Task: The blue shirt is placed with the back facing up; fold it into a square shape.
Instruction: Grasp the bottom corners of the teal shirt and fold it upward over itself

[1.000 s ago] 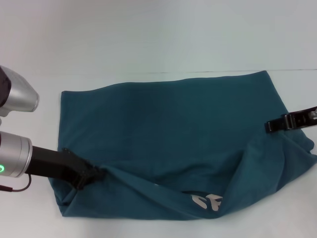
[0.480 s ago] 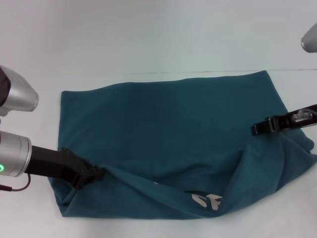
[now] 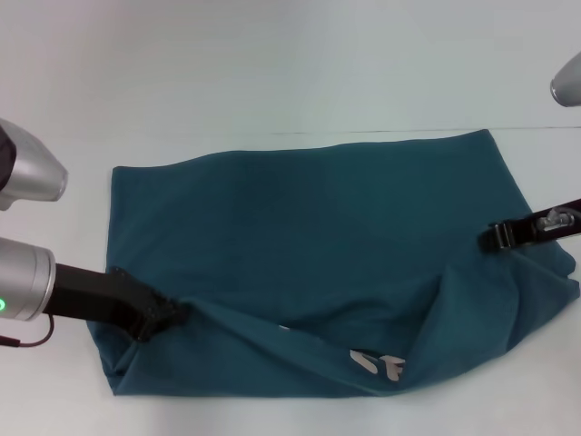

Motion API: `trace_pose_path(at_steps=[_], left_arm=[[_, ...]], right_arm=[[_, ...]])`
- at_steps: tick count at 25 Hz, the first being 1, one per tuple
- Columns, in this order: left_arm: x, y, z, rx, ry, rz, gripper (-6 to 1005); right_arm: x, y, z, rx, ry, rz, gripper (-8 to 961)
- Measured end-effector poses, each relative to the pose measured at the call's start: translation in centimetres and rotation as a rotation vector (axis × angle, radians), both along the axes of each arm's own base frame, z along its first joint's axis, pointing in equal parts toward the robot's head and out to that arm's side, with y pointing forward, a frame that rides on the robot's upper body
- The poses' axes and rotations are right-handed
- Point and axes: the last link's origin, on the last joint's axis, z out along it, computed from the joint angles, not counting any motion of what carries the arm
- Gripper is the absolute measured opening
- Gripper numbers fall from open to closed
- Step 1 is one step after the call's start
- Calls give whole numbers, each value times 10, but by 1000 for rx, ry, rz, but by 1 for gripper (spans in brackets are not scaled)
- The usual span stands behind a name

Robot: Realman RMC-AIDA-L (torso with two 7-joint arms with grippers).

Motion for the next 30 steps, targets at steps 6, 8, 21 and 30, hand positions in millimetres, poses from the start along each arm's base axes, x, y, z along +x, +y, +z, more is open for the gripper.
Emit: trace_pose_path(at_steps=[6, 8, 21, 30], left_arm=[[1, 4, 4, 24, -3, -5, 2], [2, 6, 6, 31, -4, -6, 2], [15, 34, 32, 150, -17, -38, 10], [33, 66, 43, 312, -31, -122, 22]], right_arm=[[-5, -1, 7, 21, -15, 43, 137], [-7, -1, 11, 36, -16, 52, 74], [6, 15, 59, 228, -5, 74, 35], [27, 37, 78, 307, 8, 66, 37]])
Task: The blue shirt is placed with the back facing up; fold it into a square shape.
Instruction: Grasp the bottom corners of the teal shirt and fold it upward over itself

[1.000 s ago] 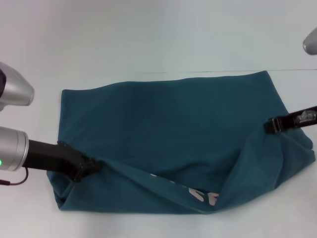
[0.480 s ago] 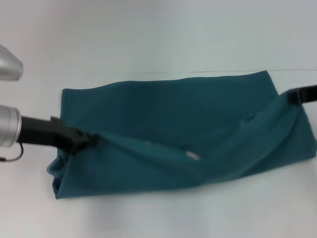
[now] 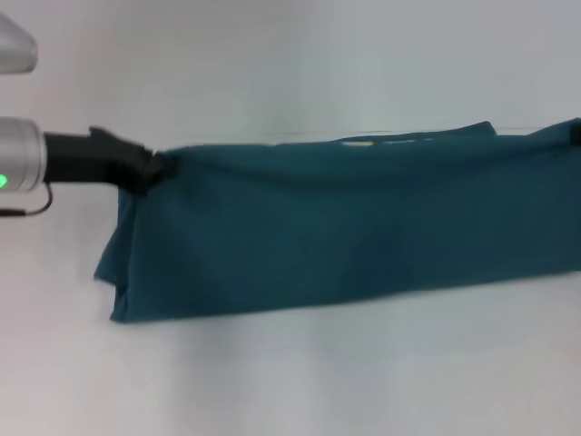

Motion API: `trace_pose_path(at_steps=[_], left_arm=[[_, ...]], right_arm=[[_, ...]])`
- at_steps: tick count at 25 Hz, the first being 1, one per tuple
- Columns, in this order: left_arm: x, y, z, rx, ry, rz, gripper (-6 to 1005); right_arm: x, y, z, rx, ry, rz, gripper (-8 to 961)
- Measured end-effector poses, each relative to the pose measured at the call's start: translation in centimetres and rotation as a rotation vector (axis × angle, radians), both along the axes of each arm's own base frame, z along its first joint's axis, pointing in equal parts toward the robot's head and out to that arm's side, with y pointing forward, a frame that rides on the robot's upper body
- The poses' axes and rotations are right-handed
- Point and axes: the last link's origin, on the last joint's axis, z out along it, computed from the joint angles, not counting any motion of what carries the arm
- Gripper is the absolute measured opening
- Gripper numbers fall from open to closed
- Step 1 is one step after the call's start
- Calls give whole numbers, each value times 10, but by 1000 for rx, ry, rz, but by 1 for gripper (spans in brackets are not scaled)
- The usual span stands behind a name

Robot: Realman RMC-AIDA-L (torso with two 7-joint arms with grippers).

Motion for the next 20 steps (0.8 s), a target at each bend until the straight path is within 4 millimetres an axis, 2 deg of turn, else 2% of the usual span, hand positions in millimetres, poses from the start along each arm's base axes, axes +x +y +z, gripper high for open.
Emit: trace_pose_path(at_steps=[3, 10, 20], left_arm=[[6, 17, -10, 58, -12, -47, 26], [5, 37, -31, 112, 30, -83, 35], [-5, 53, -44, 230, 84, -92, 49]], right_arm=[[3, 8, 1, 3, 6, -2, 38], [-1, 26, 0, 20, 4, 17, 40], [1, 51, -4, 35, -14, 18, 42]])
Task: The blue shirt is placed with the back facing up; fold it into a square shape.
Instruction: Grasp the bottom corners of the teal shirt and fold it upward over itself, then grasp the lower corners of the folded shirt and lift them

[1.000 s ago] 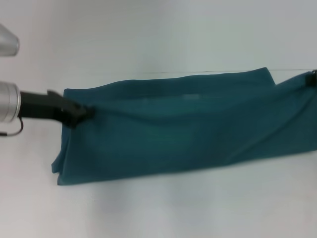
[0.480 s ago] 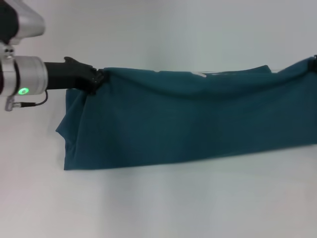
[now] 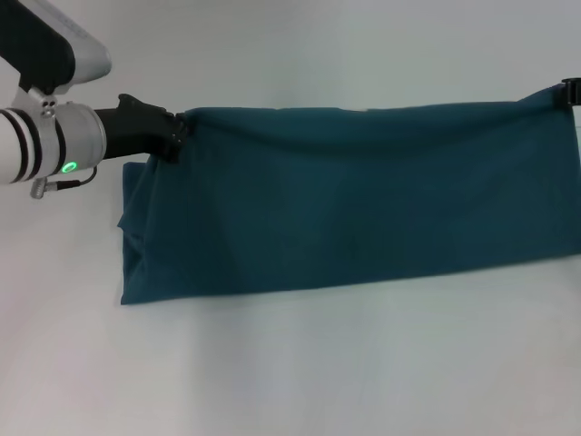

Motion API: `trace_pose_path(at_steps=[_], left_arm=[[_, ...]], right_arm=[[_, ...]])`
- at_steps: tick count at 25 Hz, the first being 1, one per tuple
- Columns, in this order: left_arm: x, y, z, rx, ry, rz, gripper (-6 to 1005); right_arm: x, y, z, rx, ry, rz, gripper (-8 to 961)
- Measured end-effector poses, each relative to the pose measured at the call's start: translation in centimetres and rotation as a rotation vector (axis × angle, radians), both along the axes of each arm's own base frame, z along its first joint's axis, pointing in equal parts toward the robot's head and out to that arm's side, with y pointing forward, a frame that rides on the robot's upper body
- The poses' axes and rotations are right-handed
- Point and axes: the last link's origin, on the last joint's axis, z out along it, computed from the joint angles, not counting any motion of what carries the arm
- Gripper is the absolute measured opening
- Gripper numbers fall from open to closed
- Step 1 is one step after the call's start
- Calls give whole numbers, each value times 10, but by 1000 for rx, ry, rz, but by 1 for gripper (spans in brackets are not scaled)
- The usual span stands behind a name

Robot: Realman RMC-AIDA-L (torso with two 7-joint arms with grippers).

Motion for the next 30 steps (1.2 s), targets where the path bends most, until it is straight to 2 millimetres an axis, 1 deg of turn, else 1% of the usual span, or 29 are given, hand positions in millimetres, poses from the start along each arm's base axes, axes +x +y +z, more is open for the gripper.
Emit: trace_pose_path(at_steps=[6, 13, 16, 19, 20, 22, 25, 26, 27, 28, 30], left_arm=[[-7, 0, -8, 16, 20, 5, 57], [-15, -5, -23, 27, 52, -2, 67], [-17, -8, -29, 50, 64, -17, 71], [-20, -8, -30, 71, 75, -14, 75], [-22, -7, -29, 82, 83, -12, 76], [-26, -6, -26, 111, 105, -7, 150], [-31, -4, -21, 160, 129, 15, 261], [-33, -4, -17, 186, 125, 30, 298], [-33, -4, -17, 186, 125, 30, 339], [-34, -4, -8, 221, 86, 58, 381], [-34, -5, -1, 233, 33, 78, 464]], right_arm=[[5, 6, -9, -12, -12, -13, 43], [5, 3, -16, -28, -13, -9, 45], [6, 2, -19, -31, -10, -12, 133], [7, -1, -22, -33, -13, -15, 222], [7, -1, -22, -30, -18, -14, 301], [6, -3, -22, -25, -23, -10, 459], [1, -8, -22, -1, -22, 11, 605], [-2, -9, -21, 9, -25, 24, 654], [-6, -11, -19, 19, -27, 40, 703], [-10, -12, -19, 25, -25, 55, 702], [-17, -13, -21, 30, -13, 82, 699]])
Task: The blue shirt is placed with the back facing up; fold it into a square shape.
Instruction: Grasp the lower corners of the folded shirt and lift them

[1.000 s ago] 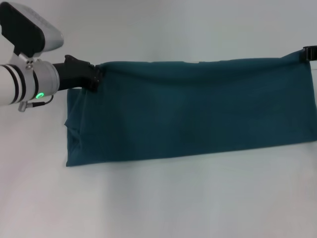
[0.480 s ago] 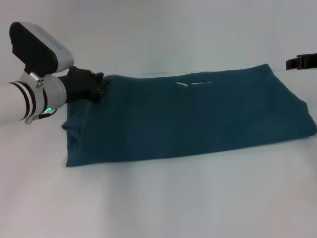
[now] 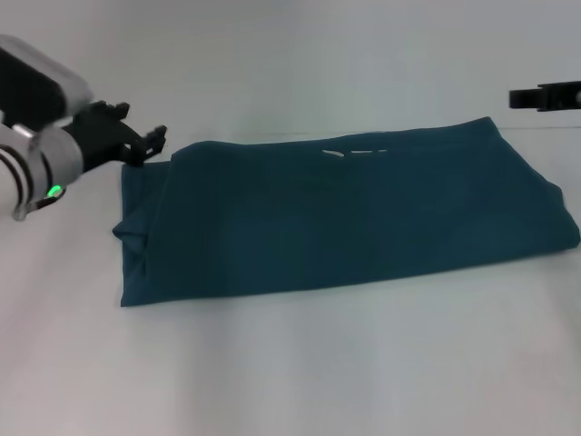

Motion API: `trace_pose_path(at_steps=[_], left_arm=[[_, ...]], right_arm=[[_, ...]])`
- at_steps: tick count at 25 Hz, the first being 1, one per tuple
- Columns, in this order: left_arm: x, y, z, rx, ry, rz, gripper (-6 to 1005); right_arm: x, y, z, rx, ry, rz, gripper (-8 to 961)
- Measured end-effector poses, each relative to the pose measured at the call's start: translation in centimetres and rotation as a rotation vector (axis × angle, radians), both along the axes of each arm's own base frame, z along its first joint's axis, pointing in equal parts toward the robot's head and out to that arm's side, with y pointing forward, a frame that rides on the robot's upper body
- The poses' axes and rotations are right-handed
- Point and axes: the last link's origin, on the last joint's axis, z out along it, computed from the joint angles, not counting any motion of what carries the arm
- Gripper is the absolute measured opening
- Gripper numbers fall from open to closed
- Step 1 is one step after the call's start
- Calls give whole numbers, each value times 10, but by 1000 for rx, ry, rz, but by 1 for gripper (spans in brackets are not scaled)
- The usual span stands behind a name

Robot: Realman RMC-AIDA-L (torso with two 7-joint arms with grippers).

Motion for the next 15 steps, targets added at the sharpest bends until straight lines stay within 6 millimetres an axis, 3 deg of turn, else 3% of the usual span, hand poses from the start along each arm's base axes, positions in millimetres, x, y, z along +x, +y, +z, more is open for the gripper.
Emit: trace_pose_path(at_steps=[4, 8, 15], left_arm=[[8, -10, 15, -20, -193, -10, 558], [21, -34, 28, -94, -360, -114, 612], [31, -75, 44, -159, -636, -249, 610]], right_arm=[[-15, 4, -3, 21, 51, 64, 695], [-24, 4, -7, 27, 102, 132, 690], [-8, 1, -13, 16, 132, 173, 690]])
